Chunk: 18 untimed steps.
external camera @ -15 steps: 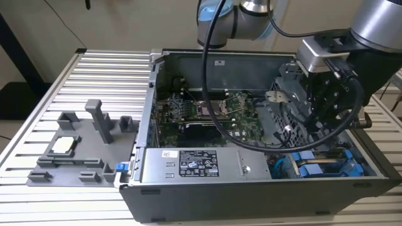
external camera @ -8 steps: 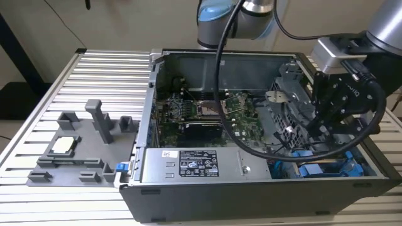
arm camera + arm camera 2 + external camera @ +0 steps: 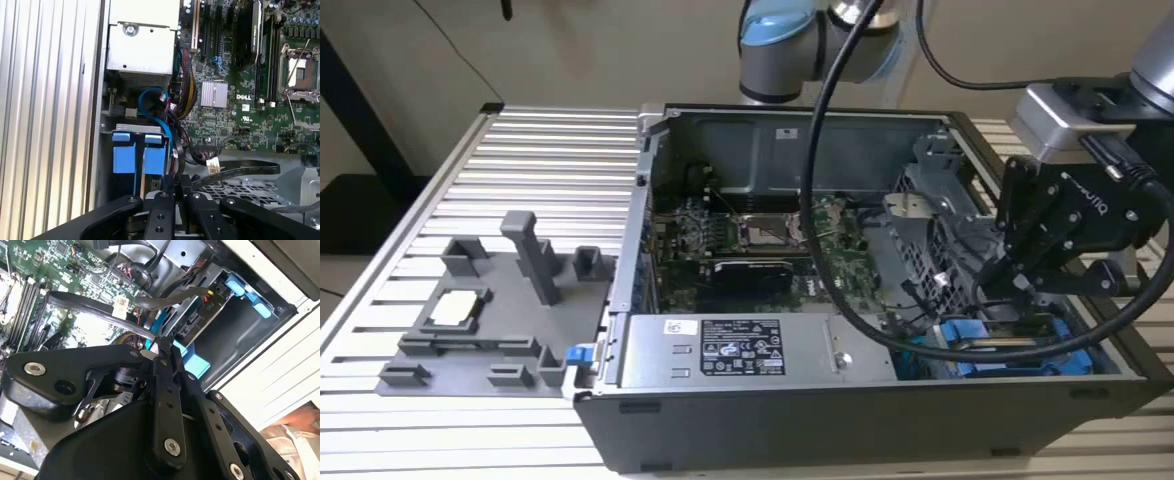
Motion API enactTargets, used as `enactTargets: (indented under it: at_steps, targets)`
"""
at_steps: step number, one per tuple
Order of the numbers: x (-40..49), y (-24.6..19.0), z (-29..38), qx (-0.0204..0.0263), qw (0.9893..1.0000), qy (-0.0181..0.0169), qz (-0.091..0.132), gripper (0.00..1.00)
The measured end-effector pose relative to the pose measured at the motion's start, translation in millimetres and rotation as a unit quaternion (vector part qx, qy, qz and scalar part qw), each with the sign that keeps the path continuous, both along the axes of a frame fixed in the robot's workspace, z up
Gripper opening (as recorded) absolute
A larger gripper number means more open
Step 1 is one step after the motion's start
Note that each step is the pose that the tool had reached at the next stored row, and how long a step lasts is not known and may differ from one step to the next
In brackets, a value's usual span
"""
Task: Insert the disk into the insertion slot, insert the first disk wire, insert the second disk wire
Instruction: 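Insert the second disk wire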
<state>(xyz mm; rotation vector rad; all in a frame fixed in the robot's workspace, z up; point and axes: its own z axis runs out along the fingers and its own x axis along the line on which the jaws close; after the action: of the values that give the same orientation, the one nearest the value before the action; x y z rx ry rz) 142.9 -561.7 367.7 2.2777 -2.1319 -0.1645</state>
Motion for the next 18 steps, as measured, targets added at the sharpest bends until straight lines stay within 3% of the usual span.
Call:
enactTargets:
  at_steps: [12,18]
  targets:
    - [10.9,-14.0,-1.7,0.0000,1.0000,0.0085,0.000,0.16]
    - [11.1,-14.3,-1.8,-0.0001,1.0000,0.0087,0.000,0.16]
